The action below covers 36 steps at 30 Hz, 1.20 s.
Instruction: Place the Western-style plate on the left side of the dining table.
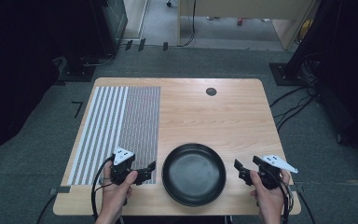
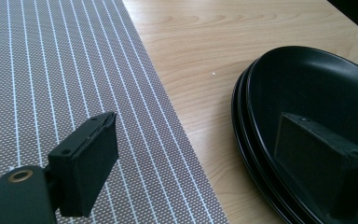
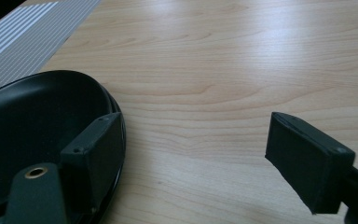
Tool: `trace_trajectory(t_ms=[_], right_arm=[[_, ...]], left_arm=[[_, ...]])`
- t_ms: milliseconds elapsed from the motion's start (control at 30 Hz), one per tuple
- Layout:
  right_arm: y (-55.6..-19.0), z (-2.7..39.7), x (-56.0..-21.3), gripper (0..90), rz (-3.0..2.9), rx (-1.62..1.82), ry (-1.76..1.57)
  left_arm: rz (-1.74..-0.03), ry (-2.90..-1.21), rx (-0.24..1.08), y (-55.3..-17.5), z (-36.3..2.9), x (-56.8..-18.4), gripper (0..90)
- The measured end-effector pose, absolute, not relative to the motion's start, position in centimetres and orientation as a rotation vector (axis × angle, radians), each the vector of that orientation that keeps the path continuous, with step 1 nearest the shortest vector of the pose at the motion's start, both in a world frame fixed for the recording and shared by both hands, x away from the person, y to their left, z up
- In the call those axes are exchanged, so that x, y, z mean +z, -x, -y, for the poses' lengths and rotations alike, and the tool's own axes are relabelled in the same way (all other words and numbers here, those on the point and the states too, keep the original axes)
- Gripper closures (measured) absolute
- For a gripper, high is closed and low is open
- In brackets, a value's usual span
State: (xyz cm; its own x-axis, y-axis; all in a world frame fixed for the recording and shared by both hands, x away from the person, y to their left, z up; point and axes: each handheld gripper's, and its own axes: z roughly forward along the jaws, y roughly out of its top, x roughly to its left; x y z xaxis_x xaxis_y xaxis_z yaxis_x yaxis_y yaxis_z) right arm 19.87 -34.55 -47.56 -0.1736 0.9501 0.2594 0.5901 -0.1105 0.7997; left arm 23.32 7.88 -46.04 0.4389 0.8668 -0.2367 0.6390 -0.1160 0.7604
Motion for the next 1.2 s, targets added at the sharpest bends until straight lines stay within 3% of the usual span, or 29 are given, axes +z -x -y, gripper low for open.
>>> trace_trajectory(t_ms=[500,833,1000,1133,1200], right_arm=[[-20.0,33.0,-47.6,17.0,-1.806,1.212,-1.671],[-20.2,31.3,-47.4,21.2,-1.826,1.185,-1.631],[-20.1,30.8,-47.3,29.9,-1.810,1.190,-1.603],[-20.0,30.8,-47.2,46.9,-1.816,1.245,-1.619],[-19.9,30.8,-47.2,49.4,-1.822,1.263,-1.621]], left_arm=[[-1.257,-1.875,0.314,-22.9,-6.5,-46.4,13.3],[-1.257,-1.888,0.289,-22.8,-5.9,-46.5,14.0],[-1.249,-1.893,0.279,-22.7,-5.7,-46.5,15.0],[-1.251,-1.896,0.269,-22.6,-5.5,-46.5,18.6],[-1.251,-1.892,0.263,-22.6,-5.4,-46.5,19.8]])
